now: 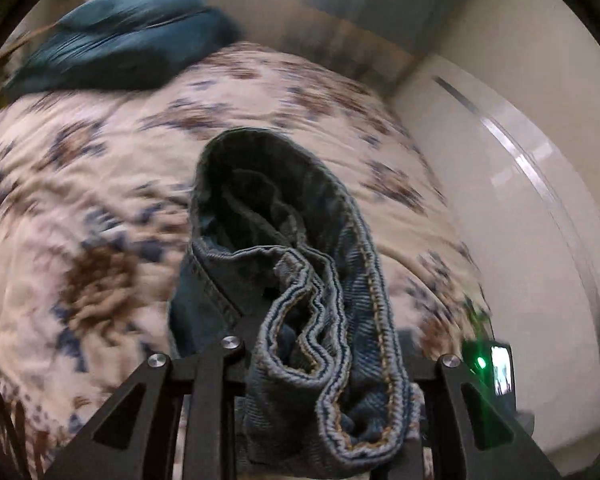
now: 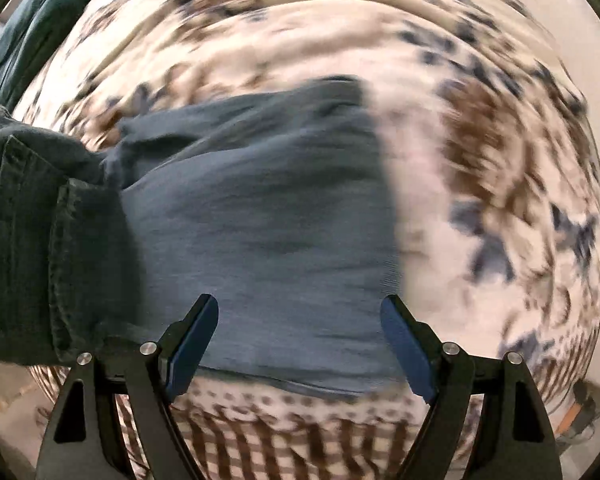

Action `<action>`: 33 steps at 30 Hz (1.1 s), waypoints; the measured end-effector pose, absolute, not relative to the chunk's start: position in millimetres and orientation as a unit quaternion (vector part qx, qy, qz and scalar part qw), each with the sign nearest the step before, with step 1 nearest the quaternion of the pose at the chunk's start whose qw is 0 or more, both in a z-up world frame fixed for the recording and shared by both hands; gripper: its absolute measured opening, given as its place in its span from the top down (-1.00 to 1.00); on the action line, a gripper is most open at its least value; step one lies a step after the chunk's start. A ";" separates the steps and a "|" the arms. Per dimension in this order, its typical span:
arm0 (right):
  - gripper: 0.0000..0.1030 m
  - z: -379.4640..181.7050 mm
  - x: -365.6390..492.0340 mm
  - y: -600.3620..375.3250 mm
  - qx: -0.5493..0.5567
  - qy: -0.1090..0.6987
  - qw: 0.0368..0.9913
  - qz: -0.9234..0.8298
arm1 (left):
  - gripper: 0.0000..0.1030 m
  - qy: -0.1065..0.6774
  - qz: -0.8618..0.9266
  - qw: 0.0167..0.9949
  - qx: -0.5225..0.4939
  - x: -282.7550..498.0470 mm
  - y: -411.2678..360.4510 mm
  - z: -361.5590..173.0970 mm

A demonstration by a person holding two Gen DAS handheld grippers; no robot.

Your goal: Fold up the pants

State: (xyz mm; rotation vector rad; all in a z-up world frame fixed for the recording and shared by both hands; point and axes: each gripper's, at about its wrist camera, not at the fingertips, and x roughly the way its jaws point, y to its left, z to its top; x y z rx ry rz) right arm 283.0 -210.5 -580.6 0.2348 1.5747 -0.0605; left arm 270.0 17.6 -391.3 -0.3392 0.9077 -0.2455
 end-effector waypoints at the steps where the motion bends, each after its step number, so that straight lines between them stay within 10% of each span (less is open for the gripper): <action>1: -0.66 -578.6 276.8 -228.2 0.120 0.706 0.697 -0.041 | 0.56 0.439 -0.142 0.875 -0.147 269.7 -11.6 -392.0; 12: -0.66 -591.5 206.5 -387.2 0.179 0.715 0.652 -0.178 | 0.52 0.535 -0.223 0.815 0.025 270.7 -203.3 -518.3; 16: -0.66 -592.5 195.7 -421.0 0.239 0.704 0.648 -0.164 | 0.00 0.553 -0.230 0.800 0.046 267.3 -218.9 -509.5; 18: -0.66 -585.2 200.7 -430.8 0.255 0.691 0.663 -0.135 | -0.07 0.566 -0.220 0.793 0.050 264.1 -215.2 -498.0; 22: -0.66 -557.9 218.9 -441.7 0.286 0.658 0.692 -0.074 | -0.85 0.581 -0.215 0.785 -0.026 250.0 -172.8 -464.4; 33: -0.65 -563.8 279.0 -342.0 0.315 0.658 0.675 0.111 | -0.89 0.620 -0.027 0.779 -0.089 293.2 -26.5 -503.0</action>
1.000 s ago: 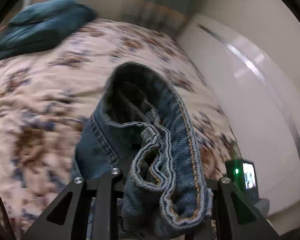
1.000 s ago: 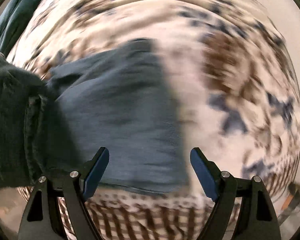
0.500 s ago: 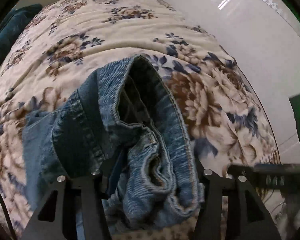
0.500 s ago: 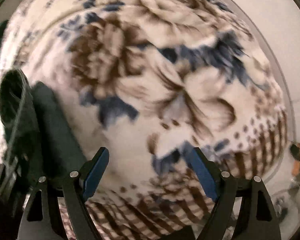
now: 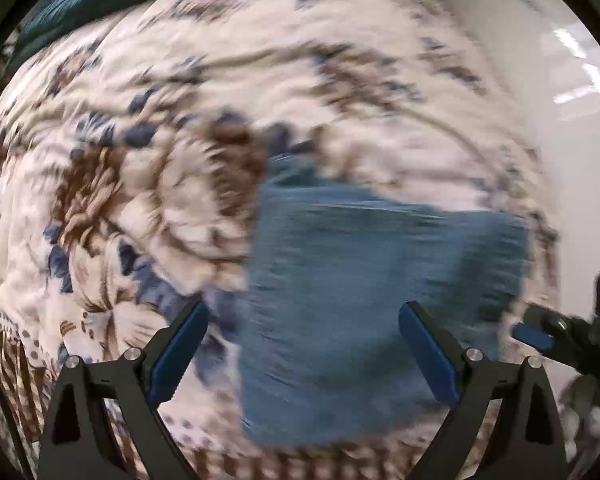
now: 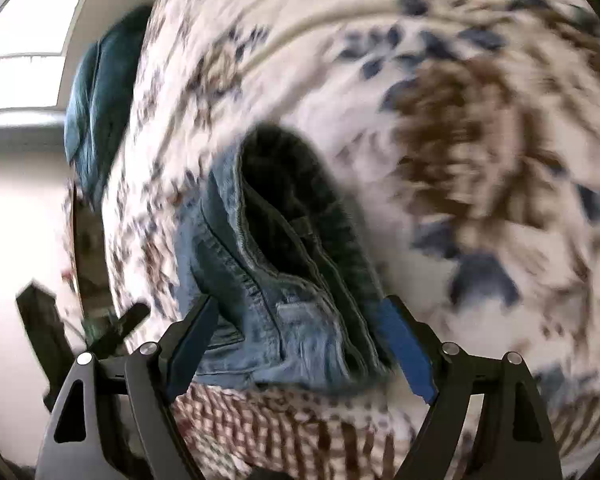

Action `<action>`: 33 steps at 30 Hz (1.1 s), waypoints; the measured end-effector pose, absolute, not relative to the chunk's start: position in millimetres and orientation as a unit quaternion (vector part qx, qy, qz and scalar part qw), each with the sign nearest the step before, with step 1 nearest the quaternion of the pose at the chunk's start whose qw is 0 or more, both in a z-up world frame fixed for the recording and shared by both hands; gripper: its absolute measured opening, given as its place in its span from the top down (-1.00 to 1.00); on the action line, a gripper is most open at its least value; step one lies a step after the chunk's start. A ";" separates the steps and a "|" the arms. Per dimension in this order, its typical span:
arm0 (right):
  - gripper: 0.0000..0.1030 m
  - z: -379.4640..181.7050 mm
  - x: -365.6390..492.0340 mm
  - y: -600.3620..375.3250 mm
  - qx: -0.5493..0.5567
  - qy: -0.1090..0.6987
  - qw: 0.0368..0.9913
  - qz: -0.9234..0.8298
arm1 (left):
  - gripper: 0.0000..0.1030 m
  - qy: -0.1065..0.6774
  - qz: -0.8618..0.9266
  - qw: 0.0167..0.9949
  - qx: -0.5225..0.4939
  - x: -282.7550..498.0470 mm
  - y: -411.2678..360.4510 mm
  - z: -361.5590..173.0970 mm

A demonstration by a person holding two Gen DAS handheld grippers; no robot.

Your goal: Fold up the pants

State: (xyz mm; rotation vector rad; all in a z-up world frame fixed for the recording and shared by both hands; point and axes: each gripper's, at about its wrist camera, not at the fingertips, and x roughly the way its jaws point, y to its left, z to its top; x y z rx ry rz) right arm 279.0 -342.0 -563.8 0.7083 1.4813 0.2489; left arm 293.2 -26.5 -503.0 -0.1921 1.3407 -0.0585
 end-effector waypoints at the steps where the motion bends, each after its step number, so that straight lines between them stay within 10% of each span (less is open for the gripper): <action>1: -0.41 -574.3 283.9 -332.0 0.303 0.670 0.667 0.122 | -0.89 0.629 -0.018 0.773 -0.079 299.4 -23.5 -520.1; 3: 0.60 -572.6 279.7 -322.9 0.267 0.674 0.680 0.109 | -0.89 0.643 -0.014 0.763 -0.070 304.4 -21.8 -539.8; 5: 0.75 -562.3 269.9 -323.9 0.264 0.669 0.684 0.118 | -0.89 0.656 -0.010 0.753 -0.056 306.0 -24.8 -556.8; 16: 0.71 -593.5 249.9 -344.2 0.262 0.743 0.612 0.070 | -0.97 0.658 -0.009 0.752 -0.041 300.1 -40.6 -567.9; 21: -0.30 -546.8 277.2 -373.8 0.325 0.681 0.654 0.057 | -0.96 0.651 -0.015 0.757 -0.050 302.0 -41.1 -555.1; 26: -0.30 -550.1 315.5 -366.2 0.341 0.665 0.659 0.084 | -0.96 0.637 -0.017 0.769 -0.046 312.1 -42.9 -542.2; 28: 0.05 -558.5 324.2 -358.7 0.352 0.661 0.654 0.103 | -0.96 0.633 -0.017 0.773 -0.045 320.0 -43.3 -541.0; 29: 0.67 -561.9 333.6 -351.3 0.352 0.663 0.651 0.115 | -0.97 0.632 -0.016 0.773 -0.043 324.0 -43.3 -541.6; 33: 0.83 -543.0 353.0 -321.8 0.253 0.663 0.696 0.113 | -0.96 0.637 -0.014 0.769 -0.045 342.7 -39.1 -552.2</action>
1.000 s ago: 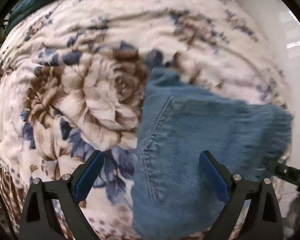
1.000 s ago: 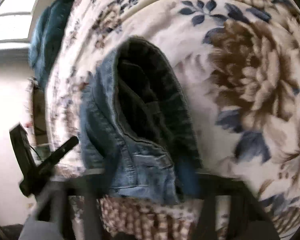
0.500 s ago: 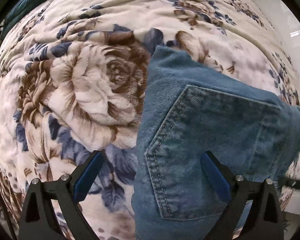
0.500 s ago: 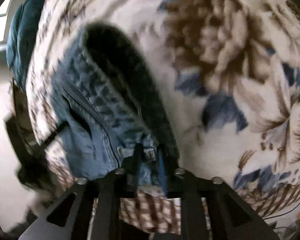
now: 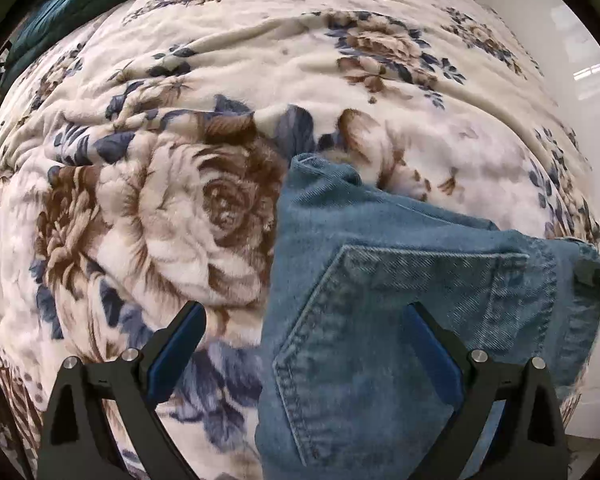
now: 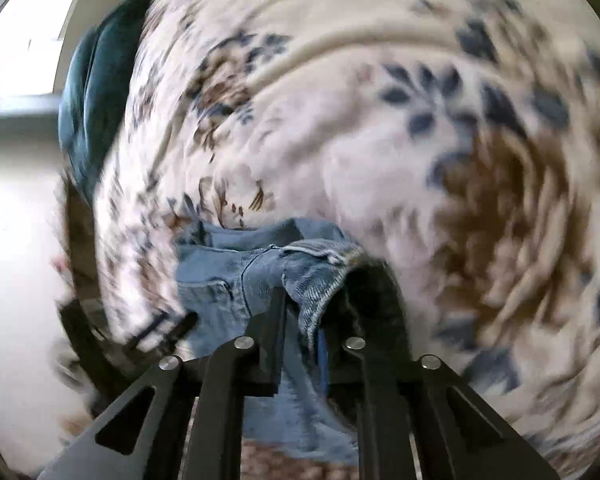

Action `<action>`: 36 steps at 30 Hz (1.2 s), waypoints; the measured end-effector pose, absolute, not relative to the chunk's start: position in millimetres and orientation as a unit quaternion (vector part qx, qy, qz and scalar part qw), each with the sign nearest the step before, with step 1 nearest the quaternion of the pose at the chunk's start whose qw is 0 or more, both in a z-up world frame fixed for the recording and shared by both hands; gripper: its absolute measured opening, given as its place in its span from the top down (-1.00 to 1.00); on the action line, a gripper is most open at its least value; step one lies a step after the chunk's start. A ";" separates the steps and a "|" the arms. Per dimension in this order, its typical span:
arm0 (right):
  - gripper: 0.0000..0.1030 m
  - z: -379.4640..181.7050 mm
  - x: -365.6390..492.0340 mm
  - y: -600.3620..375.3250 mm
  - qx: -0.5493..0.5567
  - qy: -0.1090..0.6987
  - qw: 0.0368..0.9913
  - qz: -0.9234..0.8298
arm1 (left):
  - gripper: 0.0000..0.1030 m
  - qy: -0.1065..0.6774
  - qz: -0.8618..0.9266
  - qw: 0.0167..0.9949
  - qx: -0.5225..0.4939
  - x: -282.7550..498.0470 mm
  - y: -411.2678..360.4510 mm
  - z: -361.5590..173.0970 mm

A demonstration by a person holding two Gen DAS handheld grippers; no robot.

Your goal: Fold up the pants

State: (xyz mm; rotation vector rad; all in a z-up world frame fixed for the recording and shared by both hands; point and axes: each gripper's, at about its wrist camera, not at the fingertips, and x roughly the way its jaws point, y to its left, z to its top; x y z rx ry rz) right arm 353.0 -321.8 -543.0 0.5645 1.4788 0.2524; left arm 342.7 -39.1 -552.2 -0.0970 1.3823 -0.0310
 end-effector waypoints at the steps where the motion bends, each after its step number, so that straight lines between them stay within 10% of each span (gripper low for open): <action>1: 0.84 -536.9 353.2 -324.0 0.252 0.658 0.702 0.103 | -0.97 0.638 -0.016 0.769 -0.046 345.5 -38.7 -553.8; 13: 0.65 -598.0 387.1 -343.5 0.251 0.716 0.651 0.019 | -0.97 0.636 -0.025 0.768 -0.076 351.9 -31.4 -562.0; 18: -0.35 -547.1 397.6 -334.6 0.179 0.727 0.662 0.014 | -0.97 0.608 0.019 0.790 -0.077 349.1 -10.5 -538.8; 23: -0.39 -487.9 417.6 -259.5 0.087 0.690 0.713 0.088 | -0.96 0.596 0.094 0.797 -0.033 350.4 19.9 -526.6; 31: -0.34 -600.7 481.0 -62.2 0.019 0.776 0.586 0.232 | -0.96 0.644 0.116 0.755 -0.044 358.8 66.5 -572.5; 33: 0.28 -626.4 481.6 -39.6 -0.033 0.791 0.567 0.227 | -0.96 0.648 0.116 0.751 -0.050 360.3 74.5 -578.5; 36: 0.48 -642.9 479.9 -16.8 -0.088 0.796 0.553 0.231 | -0.96 0.652 0.109 0.747 -0.067 362.3 85.7 -584.8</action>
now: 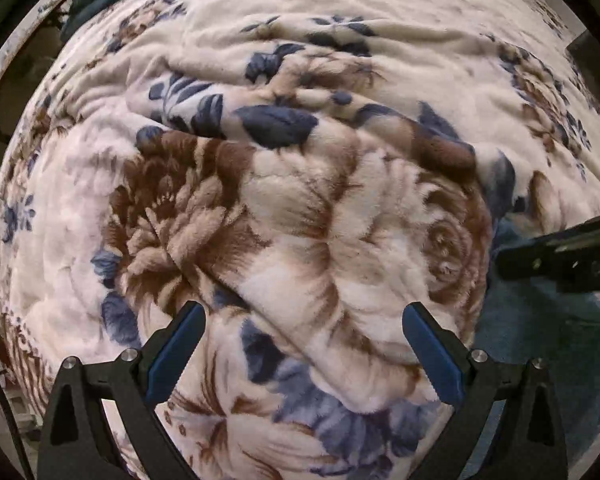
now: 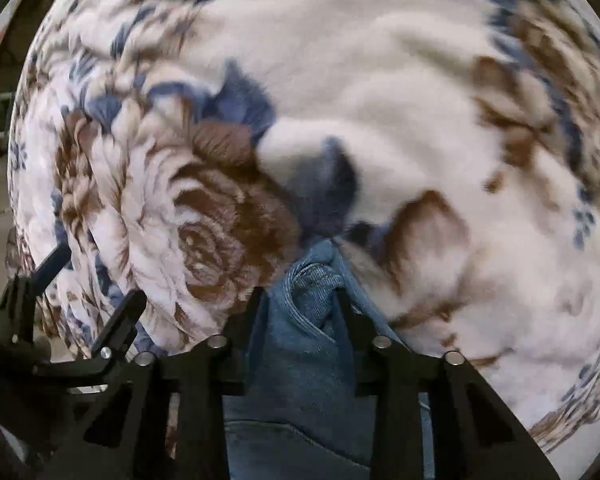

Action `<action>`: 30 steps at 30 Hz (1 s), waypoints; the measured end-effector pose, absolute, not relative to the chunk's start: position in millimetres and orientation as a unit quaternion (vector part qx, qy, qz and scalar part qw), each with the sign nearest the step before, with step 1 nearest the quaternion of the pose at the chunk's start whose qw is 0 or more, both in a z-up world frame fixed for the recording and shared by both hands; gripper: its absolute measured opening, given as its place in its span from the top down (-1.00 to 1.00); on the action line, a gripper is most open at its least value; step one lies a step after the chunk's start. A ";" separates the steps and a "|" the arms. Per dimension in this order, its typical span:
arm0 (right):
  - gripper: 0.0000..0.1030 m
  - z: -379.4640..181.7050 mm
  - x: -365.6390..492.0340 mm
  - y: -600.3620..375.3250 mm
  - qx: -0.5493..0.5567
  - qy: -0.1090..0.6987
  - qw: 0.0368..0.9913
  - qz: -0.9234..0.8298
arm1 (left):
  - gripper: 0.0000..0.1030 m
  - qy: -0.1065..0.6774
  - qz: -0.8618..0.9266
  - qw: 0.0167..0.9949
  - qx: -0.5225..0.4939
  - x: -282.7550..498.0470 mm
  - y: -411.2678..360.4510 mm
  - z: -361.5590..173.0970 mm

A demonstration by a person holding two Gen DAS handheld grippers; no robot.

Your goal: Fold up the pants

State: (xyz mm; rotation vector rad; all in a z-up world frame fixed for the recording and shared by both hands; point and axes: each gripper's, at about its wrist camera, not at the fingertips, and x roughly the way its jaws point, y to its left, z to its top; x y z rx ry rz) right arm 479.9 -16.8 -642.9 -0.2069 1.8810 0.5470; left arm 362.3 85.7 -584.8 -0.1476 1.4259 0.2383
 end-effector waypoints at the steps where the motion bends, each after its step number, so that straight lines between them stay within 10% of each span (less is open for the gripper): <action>1: 0.53 -644.4 483.7 -19.9 -0.051 0.806 0.545 0.226 | -0.96 0.652 0.103 0.747 -0.073 363.0 88.8 -585.6; 6: 0.76 -689.8 491.3 -101.0 0.364 0.824 0.407 0.147 | -0.96 0.655 0.082 0.746 -0.087 365.9 95.2 -590.4; 11: 0.76 -719.0 464.0 -137.7 0.526 0.775 0.339 0.083 | -0.96 0.666 0.054 0.735 -0.116 366.4 95.6 -600.5; 13: 0.63 -701.0 479.6 -134.5 0.466 0.789 0.389 0.094 | -0.96 0.668 0.054 0.733 -0.117 366.3 94.3 -602.8; 15: -0.22 -658.9 507.2 -112.6 0.309 0.799 0.499 0.129 | -0.96 0.666 0.056 0.735 -0.114 365.4 95.6 -602.7; 17: -0.47 -630.7 519.2 -90.0 0.206 0.796 0.550 0.149 | -0.96 0.663 0.063 0.738 -0.108 366.2 96.3 -600.6; 22: -0.46 -632.7 513.4 -19.7 0.016 0.827 0.524 0.201 | -0.96 0.664 0.068 0.735 -0.115 372.4 106.4 -604.6; 24: 0.15 -658.1 503.8 6.3 -0.074 0.842 0.497 0.197 | -0.96 0.665 0.069 0.735 -0.116 370.1 104.5 -604.9; 30: 0.38 -669.4 506.0 16.3 0.028 0.865 0.468 0.180 | -0.96 0.663 0.068 0.736 -0.119 348.7 103.1 -606.8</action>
